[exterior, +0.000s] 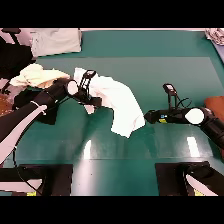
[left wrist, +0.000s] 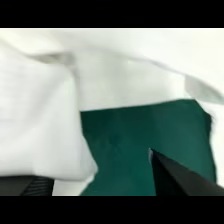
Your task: Fold the shirts.
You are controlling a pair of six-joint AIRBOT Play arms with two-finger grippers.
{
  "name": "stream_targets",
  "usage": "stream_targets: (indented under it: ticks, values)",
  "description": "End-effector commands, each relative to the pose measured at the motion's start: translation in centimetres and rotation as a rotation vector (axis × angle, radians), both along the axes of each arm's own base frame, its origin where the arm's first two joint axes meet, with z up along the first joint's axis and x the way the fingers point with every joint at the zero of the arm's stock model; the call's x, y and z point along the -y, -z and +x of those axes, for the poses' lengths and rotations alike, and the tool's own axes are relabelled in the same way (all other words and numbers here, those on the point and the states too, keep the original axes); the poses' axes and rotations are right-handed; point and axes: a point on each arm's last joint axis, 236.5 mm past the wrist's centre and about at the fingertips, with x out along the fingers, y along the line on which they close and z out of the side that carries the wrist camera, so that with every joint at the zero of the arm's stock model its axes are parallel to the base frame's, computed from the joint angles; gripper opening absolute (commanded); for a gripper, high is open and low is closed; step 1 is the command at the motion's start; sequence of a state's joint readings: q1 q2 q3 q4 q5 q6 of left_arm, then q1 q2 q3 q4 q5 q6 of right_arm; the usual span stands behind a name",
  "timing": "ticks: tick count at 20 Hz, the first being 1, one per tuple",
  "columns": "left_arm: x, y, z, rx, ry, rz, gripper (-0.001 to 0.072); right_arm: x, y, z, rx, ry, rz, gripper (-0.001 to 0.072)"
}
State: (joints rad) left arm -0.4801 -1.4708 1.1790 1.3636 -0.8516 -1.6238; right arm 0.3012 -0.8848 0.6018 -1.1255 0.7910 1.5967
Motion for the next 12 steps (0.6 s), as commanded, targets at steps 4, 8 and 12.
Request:
stream_targets:
  ticks: [4, 8, 12]
  values:
    - [-3.2, 0.7, 2.2, 0.119, 0.014, 0.178, 0.0362, -0.1, 0.1, -0.4, -0.018, -0.009, 0.0, 0.0323]
    - [-0.6, -0.9, 3.7, 0.155, -0.084, 0.016, 0.0028, -0.2, 0.0, -0.3, -0.011, -0.005, 0.005, 0.0405]
    - [-1.8, -3.7, 1.9, 0.083, -0.045, 0.089, 0.0027, -0.4, 0.0, -0.4, -0.017, -0.004, 0.015, 0.0524]
